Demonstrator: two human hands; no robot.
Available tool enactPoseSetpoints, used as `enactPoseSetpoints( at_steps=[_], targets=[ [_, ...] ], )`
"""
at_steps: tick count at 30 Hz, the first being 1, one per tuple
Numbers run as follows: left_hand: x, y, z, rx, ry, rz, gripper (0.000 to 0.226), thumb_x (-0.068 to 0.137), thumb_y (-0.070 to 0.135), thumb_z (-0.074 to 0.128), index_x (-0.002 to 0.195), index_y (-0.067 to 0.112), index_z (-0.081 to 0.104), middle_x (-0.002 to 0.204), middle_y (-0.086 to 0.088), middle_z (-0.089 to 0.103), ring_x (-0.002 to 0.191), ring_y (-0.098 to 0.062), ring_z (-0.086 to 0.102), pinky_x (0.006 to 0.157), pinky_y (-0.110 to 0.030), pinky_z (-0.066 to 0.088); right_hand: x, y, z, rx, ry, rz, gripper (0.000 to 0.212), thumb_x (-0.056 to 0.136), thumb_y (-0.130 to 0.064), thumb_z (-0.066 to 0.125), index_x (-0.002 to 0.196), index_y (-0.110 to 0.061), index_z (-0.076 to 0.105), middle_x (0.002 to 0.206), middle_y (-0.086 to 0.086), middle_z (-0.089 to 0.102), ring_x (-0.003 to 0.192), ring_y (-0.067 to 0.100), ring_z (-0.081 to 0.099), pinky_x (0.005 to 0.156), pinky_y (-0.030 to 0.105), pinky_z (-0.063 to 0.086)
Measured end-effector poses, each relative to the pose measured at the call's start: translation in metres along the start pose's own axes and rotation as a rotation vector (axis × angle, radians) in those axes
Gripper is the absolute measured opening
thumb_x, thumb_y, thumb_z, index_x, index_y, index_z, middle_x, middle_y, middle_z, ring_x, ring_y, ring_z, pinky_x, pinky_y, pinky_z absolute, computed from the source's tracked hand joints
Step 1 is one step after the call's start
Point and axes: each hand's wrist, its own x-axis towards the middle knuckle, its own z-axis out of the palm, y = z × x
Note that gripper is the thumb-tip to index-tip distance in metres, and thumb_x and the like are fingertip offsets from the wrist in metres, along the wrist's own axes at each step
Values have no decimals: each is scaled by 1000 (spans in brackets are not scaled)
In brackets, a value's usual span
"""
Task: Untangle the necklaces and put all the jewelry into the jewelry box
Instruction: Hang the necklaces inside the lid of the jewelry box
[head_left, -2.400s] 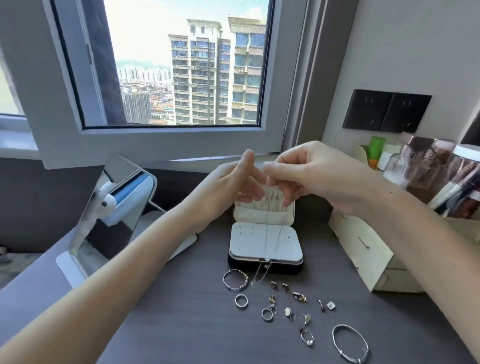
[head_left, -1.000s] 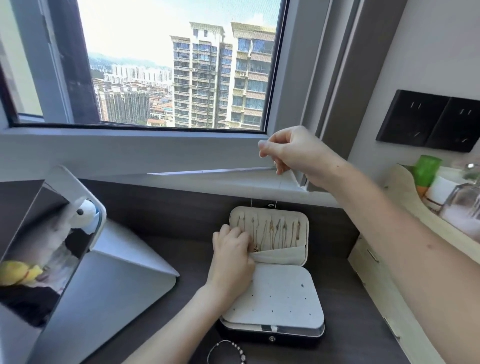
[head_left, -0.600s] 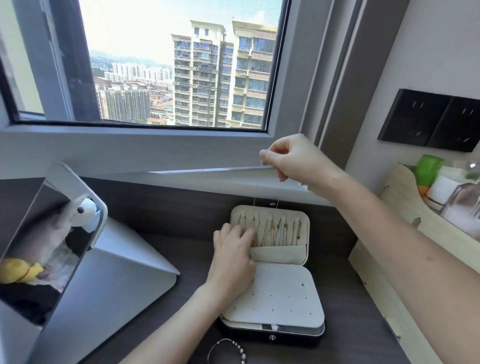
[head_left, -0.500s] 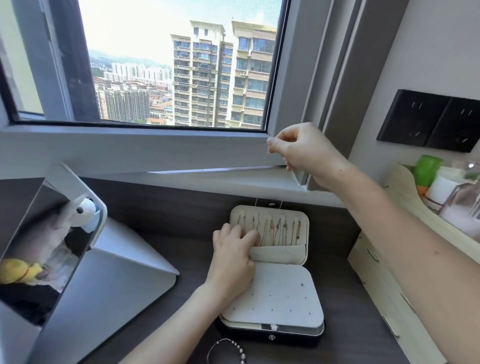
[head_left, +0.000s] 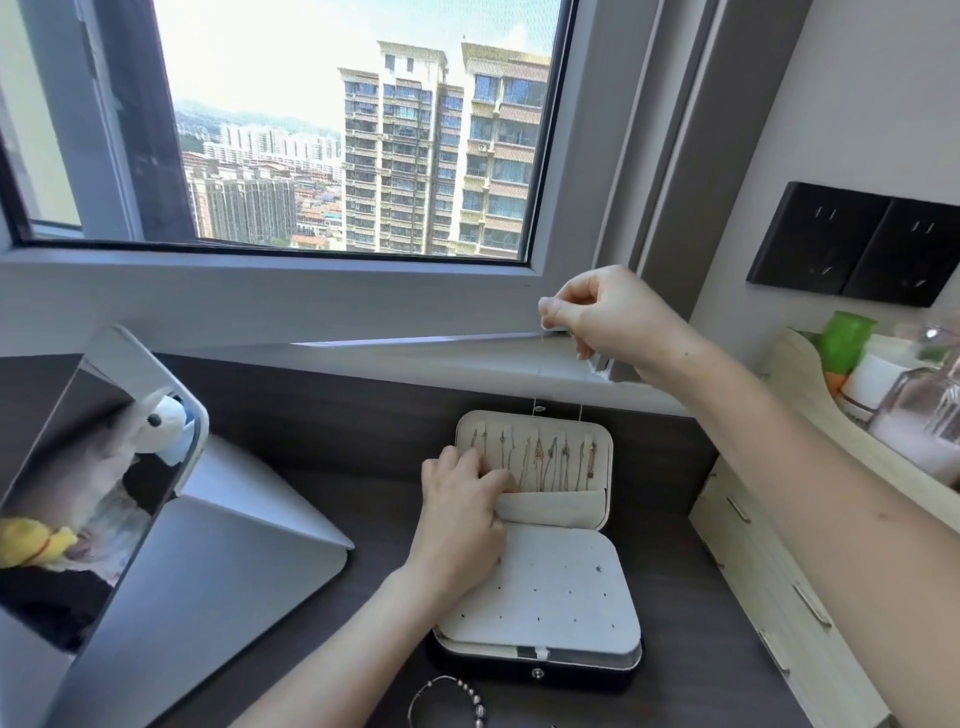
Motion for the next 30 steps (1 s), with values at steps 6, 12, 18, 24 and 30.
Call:
enactPoseSetpoints(
  at_steps=[6, 12, 18, 24, 30],
  targets=[
    [2, 0, -1, -17, 17, -32, 29, 59, 6, 42, 76, 16, 64, 74, 3, 53, 75, -23, 48, 70, -30, 27, -14, 17, 15, -69, -132, 11, 21, 93, -22, 55, 80, -9, 66, 62, 4, 63, 56, 11, 57, 69, 29, 52],
    [23, 13, -11, -99, 180, -110, 18, 77, 16, 50, 82, 16, 67, 76, 4, 62, 75, -22, 54, 68, -32, 30, -18, 31, 24, -81, -131, 0, 22, 92, -21, 55, 78, -8, 66, 62, 1, 64, 61, 13, 58, 75, 38, 53],
    [49, 23, -19, -82, 245, -68, 25, 82, 34, 53, 88, 18, 71, 74, 1, 62, 72, -24, 55, 67, -32, 29, -21, 36, 29, -71, -165, -21, 22, 92, -25, 59, 80, -9, 68, 68, 0, 65, 69, 15, 61, 73, 36, 52],
    [50, 24, -12, -113, 265, -112, 18, 78, 33, 59, 78, 20, 72, 70, 2, 61, 69, -25, 56, 65, -32, 28, -28, 50, 40, 29, -142, 12, 19, 91, -23, 61, 79, -12, 70, 73, 6, 69, 72, 17, 64, 75, 39, 53],
    [47, 22, -9, -93, 352, -21, 22, 80, 38, 54, 75, 25, 71, 66, 8, 55, 64, -18, 52, 63, -30, 26, -35, 58, 47, 112, -102, 10, 18, 90, -21, 60, 82, -10, 72, 68, 3, 66, 63, 7, 59, 62, 22, 47]
  ],
)
